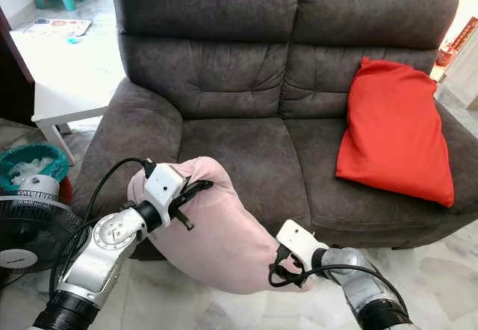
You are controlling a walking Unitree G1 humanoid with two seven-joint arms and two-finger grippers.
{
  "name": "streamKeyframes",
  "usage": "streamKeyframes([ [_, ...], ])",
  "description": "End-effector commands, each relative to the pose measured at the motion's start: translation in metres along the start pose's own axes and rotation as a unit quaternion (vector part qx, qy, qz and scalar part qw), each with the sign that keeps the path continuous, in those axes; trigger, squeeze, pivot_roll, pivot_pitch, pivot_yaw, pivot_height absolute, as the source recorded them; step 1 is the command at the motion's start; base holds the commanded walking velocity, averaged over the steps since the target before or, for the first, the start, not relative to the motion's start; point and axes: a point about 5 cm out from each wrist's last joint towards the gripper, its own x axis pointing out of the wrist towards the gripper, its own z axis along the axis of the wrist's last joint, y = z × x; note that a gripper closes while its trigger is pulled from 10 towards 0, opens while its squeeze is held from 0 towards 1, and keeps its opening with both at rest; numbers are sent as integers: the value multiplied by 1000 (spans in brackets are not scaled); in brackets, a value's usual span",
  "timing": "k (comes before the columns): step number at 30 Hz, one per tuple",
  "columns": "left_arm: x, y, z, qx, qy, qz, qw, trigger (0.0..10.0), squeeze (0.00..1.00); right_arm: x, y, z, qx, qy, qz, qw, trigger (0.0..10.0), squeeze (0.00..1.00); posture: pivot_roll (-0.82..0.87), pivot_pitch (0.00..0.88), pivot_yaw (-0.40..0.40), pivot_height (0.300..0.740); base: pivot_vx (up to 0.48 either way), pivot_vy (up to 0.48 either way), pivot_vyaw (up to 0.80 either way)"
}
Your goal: Move the pillow to the sofa from floor
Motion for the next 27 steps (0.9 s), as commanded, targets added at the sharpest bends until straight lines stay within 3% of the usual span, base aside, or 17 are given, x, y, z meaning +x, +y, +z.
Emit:
streamKeyframes([
  [1, 4, 6, 30, 33, -61, 2, 998, 10000, 0, -1, 5, -11, -3, 27, 17, 1000, 10000, 0, 155, 0, -124, 740, 0, 0, 0],
  [12, -2, 18, 28, 52, -51, 20, 997, 10000, 0, -2, 11, -21, -3, 53, 44, 998, 10000, 0, 153, 0, -129, 740, 0, 0, 0],
  [22, -3, 20, 30, 55, -53, 24, 997, 10000, 0, 0, 12, -26, 15, 58, 30, 998, 10000, 0, 157, 0, -130, 740, 0, 0, 0],
  [23, -3, 21, 30, 56, -53, 24, 997, 10000, 0, 0, 12, -26, 18, 56, 28, 998, 8745, 0, 157, 0, -130, 740, 0, 0, 0],
  [24, -3, 21, 31, 56, -53, 24, 997, 10000, 0, 1, 12, -25, 20, 54, 27, 998, 4706, 0, 158, 0, -129, 740, 0, 0, 0],
  [25, -3, 21, 31, 56, -54, 25, 997, 10000, 0, 1, 12, -25, 21, 53, 26, 998, 1843, 0, 158, 0, -129, 740, 0, 0, 0],
  [26, -3, 21, 31, 56, -54, 25, 997, 10000, 0, 1, 12, -25, 21, 53, 26, 998, 1843, 0, 158, 0, -129, 740, 0, 0, 0],
  [27, -3, 21, 31, 56, -54, 25, 997, 10000, 0, 1, 12, -25, 23, 51, 25, 998, 0, 0, 159, 0, -129, 740, 0, 0, 0],
])
